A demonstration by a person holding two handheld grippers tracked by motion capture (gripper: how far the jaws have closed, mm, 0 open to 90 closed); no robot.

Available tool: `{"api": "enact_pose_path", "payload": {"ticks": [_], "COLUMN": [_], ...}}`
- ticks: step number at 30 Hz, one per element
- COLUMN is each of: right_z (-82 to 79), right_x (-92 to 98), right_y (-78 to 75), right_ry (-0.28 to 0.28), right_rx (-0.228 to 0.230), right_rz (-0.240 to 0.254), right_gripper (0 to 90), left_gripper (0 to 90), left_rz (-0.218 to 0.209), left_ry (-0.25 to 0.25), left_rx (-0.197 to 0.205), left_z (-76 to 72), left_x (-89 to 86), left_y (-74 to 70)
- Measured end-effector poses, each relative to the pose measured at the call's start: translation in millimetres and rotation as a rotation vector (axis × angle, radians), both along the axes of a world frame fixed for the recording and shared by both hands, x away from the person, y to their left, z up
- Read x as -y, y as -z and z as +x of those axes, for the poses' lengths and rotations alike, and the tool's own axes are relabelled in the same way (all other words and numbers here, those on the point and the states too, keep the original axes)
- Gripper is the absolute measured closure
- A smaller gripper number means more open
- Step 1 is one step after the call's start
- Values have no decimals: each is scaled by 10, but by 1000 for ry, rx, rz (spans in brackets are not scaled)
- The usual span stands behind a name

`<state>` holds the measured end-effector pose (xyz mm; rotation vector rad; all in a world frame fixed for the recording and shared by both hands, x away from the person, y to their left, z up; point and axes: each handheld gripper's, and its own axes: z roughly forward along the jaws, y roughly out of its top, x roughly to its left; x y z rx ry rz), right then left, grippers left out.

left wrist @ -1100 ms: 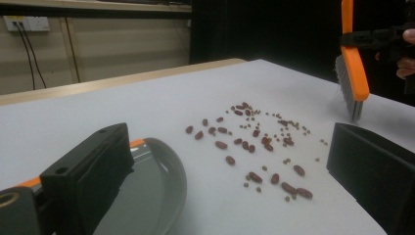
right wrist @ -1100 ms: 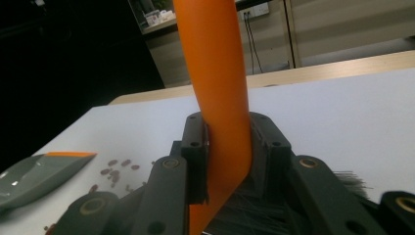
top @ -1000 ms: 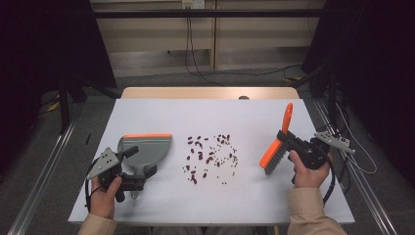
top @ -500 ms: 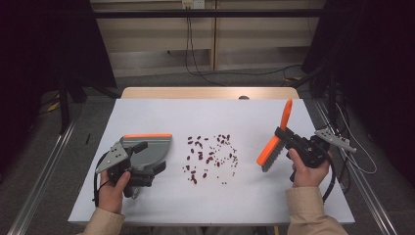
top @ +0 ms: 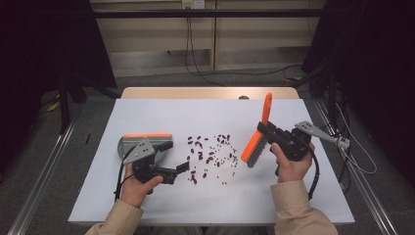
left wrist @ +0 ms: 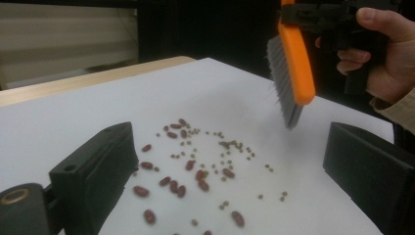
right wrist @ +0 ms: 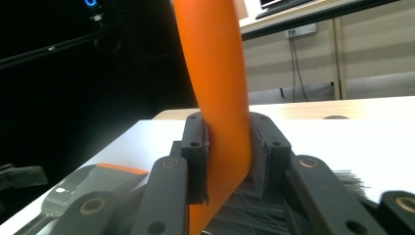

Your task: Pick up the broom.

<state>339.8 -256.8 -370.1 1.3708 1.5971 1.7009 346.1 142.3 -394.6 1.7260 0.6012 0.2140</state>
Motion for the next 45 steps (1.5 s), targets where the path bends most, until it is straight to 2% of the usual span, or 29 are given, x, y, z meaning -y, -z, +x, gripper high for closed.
{"api": "enact_pose_path", "payload": {"ticks": [7, 11, 18, 29, 33, 37, 38, 42, 45], "right_z": [58, 94, 135, 204, 221, 227, 222, 211, 207], "right_x": [-195, -343, -507, -788, -866, -929, -967, -1040, -1090], "right_y": [-46, -57, -57, -73, -64, -59, -67, -84, -87], "right_ry": [-28, -58, -82, -117, -125, -134, -139, -150, -159], "right_rx": [11, 11, 19, 21, 24, 24, 30, 36, 37], "right_rz": [-5, -28, -34, -82, -98, -98, -105, -119, -116], "right_gripper": [711, 711, 711, 711, 711, 711, 711, 711, 711], "left_gripper": [61, 89, 130, 292, 352, 383, 424, 482, 531], "left_rz": [1, 8, 10, 34, 62, 86, 94, 103, 94], "left_ry": [55, 83, 119, 155, 148, 114, 108, 78, 71], "left_rx": [-7, -19, -32, -50, -55, -73, -74, -82, -87], "left_z": [43, 58, 68, 78, 85, 119, 129, 141, 142], "left_x": [270, 371, 482, 611, 626, 638, 640, 659, 663], "left_y": [-22, -15, -4, 21, 35, 68, 76, 101, 106]}}
